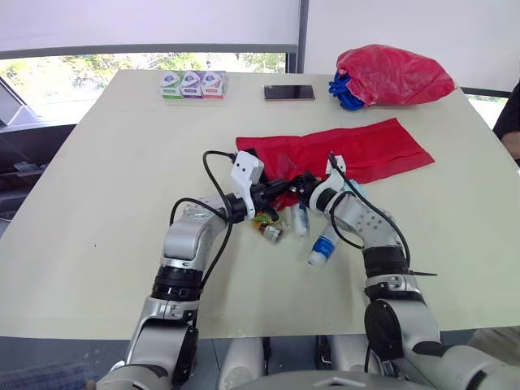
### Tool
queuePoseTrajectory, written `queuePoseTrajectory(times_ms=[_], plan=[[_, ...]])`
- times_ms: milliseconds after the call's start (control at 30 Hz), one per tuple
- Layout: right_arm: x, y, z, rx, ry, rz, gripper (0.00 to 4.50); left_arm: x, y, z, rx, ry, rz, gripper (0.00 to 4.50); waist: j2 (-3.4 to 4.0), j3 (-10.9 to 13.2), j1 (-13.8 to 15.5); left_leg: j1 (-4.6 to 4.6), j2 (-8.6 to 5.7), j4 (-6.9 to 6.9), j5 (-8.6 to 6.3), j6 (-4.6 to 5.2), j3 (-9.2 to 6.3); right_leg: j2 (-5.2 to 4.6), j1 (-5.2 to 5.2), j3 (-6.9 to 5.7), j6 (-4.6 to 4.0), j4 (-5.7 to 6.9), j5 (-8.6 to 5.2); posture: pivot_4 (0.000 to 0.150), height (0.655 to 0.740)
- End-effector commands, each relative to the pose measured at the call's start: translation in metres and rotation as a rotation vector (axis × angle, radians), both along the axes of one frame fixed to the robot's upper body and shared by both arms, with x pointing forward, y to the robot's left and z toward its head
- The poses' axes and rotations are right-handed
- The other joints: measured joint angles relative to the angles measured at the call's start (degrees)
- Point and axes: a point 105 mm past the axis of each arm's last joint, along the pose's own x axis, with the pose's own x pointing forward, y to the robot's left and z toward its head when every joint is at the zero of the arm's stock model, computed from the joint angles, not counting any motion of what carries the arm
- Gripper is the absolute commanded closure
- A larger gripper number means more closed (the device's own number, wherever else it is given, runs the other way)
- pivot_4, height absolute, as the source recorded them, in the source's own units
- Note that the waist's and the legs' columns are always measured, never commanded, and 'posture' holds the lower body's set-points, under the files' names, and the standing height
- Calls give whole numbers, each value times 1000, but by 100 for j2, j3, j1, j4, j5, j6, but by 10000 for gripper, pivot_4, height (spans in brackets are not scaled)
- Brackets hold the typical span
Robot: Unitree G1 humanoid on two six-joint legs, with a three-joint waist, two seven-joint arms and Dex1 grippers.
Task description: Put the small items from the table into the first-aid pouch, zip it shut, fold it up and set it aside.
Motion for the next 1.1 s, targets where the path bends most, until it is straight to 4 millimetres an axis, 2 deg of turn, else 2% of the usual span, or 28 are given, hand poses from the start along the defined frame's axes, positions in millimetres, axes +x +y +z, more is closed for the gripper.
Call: queuePoseTrajectory(times_ms=[33,200,400,533,700,833,1067,1100], plan=[[-11,37,24,11,-77,118,28008,-1,-9,10,-25,-35,-39,45000,0,0,-1,0,0,0,0,0,1,0,0,0,0,-1,0,1500,7400],[-10,35,24,-16,-92,112,28008,-1,-8,8,-23,-33,-41,45000,0,0,0,-1,0,-1,0,0,0,0,0,0,0,-4,0,1500,7400],[-21,35,24,-109,-139,211,28008,5,-2,12,-24,-36,-28,45000,1,1,-3,-1,0,-3,0,0,0,0,-1,-1,0,-5,0,1500,7400],[-25,24,19,-239,-186,248,28008,9,3,11,5,-46,-27,45000,2,1,-2,-2,0,-4,0,0,0,0,-1,-1,0,-7,0,1500,7400],[-30,13,23,-267,-227,278,28008,11,4,13,0,-45,-40,45000,4,3,8,-5,0,-6,0,0,-1,2,-3,-3,0,-9,0,1500,7400],[-38,-2,30,-267,-265,304,28008,12,6,14,7,-44,-51,45000,3,3,7,-9,-2,-6,0,0,-4,0,-3,-2,0,-18,0,1500,7400],[-47,-23,29,-363,-334,350,28008,12,9,13,15,-36,-65,45000,4,3,11,-11,-2,-7,0,0,-5,2,-3,-2,1,-21,0,1500,7400],[-46,-25,31,-371,-353,341,30176,12,8,13,19,-34,-71,45000,4,3,8,-10,-2,-7,0,0,-4,2,-3,-1,1,-21,0,1500,7400]])
